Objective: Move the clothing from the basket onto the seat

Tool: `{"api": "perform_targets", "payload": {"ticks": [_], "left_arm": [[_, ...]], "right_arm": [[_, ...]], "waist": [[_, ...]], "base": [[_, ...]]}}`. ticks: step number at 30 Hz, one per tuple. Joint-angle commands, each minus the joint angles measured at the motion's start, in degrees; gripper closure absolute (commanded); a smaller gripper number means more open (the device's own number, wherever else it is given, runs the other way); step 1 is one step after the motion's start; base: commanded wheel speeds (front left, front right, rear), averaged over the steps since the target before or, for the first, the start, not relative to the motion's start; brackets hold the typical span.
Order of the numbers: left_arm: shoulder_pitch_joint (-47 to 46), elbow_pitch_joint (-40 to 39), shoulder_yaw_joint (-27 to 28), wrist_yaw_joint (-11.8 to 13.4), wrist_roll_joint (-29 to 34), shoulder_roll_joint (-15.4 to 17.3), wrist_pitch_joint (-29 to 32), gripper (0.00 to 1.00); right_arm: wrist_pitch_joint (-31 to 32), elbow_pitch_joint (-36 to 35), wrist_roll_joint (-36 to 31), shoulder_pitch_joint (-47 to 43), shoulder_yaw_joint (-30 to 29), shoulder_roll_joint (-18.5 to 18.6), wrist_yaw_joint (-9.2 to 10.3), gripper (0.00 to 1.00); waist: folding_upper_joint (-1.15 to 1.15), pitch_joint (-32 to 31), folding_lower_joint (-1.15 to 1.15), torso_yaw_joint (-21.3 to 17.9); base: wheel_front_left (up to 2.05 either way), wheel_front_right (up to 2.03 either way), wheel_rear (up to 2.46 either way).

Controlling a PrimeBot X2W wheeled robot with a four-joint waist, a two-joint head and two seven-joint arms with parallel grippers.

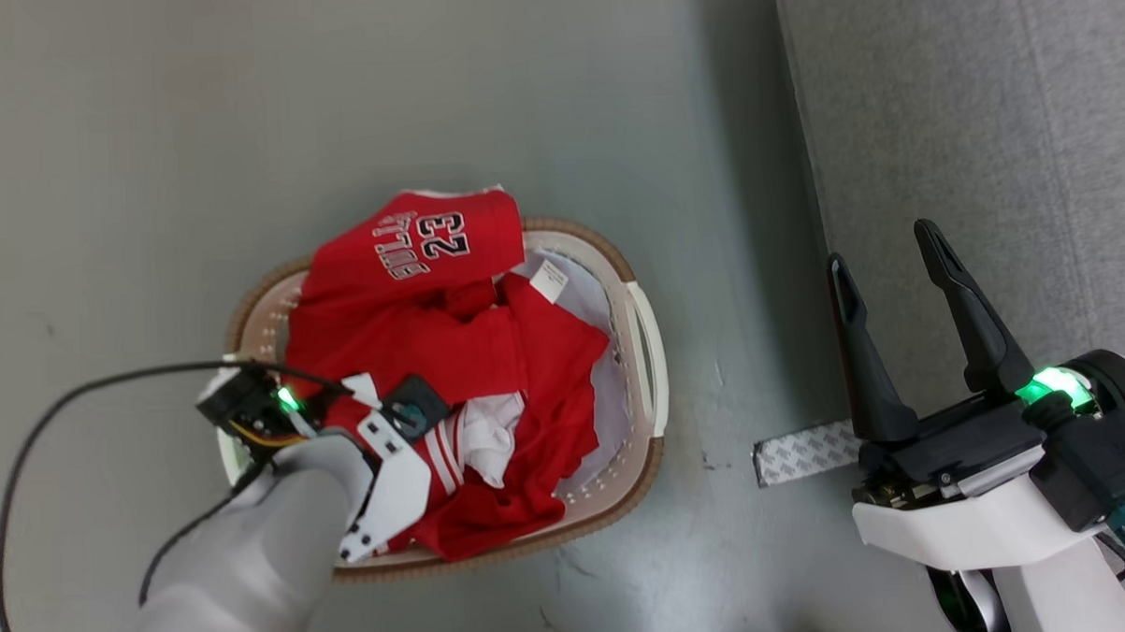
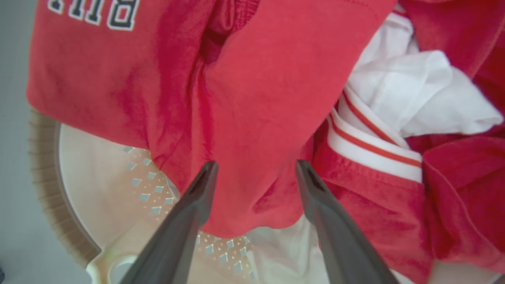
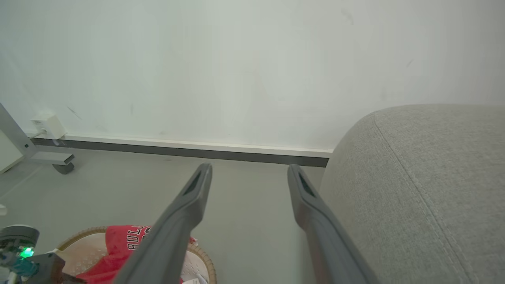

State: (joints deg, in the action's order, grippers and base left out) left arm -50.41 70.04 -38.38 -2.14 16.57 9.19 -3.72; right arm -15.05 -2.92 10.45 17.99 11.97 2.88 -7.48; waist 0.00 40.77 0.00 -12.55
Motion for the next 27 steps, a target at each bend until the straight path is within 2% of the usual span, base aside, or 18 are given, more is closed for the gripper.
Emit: {"api": "perform_targets", "payload": {"ticks": [1, 5, 6, 7, 8, 12, 16, 23, 24, 27], "left_arm": [[-1.1, 0.6, -0.1, 0.2, -0.6, 0.7, -0.1, 0.00], [-2.9, 1.2, -0.1, 0.4, -1.2, 0.9, -0.3, 0.00], [-3.1, 1.3, 0.0, 0.3, -1.6, 0.8, -0.6, 0.09], [-3.4, 1.4, 0.1, 0.5, -1.8, 0.6, -1.2, 0.65], [-3.6, 1.4, 0.0, 0.5, -1.7, 0.4, -1.8, 1.00], [-3.4, 1.2, 1.1, 2.0, -3.7, -0.8, -5.4, 1.00], [-0.3, 1.3, 3.8, 3.6, -7.4, -1.8, -9.0, 1.00], [7.4, -3.6, 8.7, 4.6, -14.8, -3.8, -11.4, 1.00], [7.4, -3.6, 8.7, 4.6, -14.8, -3.8, -11.4, 1.00], [11.8, -9.8, 9.7, 4.3, -17.0, -4.1, -11.5, 1.00]], "right_arm": [[-0.2, -0.6, 0.4, -0.3, 0.0, 0.0, -0.02, 0.00], [-0.2, -1.4, 0.9, -0.5, 0.0, 0.0, -0.02, 0.00], [-0.2, -1.6, 1.1, -0.5, -0.2, 0.0, -0.02, 0.00], [-0.2, -1.7, 1.1, -0.6, -0.4, 0.0, -0.02, 0.00], [-0.2, -1.7, 1.2, -0.7, -0.6, 0.0, -0.02, 0.00], [-0.2, -1.0, 1.2, -1.7, -1.9, 0.0, -0.02, 0.00], [-0.2, 0.6, 1.6, -2.5, -2.5, 0.0, -0.02, 0.00], [-0.2, 4.5, 1.4, -5.6, -5.1, 0.1, -0.02, 0.00], [-0.2, 4.5, 1.4, -5.6, -5.1, 0.1, -0.02, 0.00], [-0.2, 6.1, 1.4, -7.8, -6.8, 0.1, -0.02, 0.00]], "waist": [[0.00, 2.1, 0.00, -0.5], [0.00, 4.4, 0.00, -1.1], [0.00, 4.9, 0.00, -1.2], [0.00, 5.2, 0.00, -1.2], [0.00, 5.3, 0.00, -1.2], [0.00, 4.4, 0.00, -0.2], [0.00, 0.4, 0.00, 1.2], [0.00, -11.2, 0.00, 5.3], [0.00, -11.2, 0.00, 5.3], [0.00, -16.8, 0.00, 7.4]], "base": [[0.00, 0.00, 0.00], [0.00, 0.00, 0.00], [0.00, 0.00, 0.00], [0.00, 0.00, 0.00], [0.00, 0.00, 0.00], [0.00, 0.00, 0.00], [0.00, 0.00, 0.00], [0.00, 0.00, 0.00], [0.00, 0.00, 0.00], [0.00, 0.00, 0.00]]}}
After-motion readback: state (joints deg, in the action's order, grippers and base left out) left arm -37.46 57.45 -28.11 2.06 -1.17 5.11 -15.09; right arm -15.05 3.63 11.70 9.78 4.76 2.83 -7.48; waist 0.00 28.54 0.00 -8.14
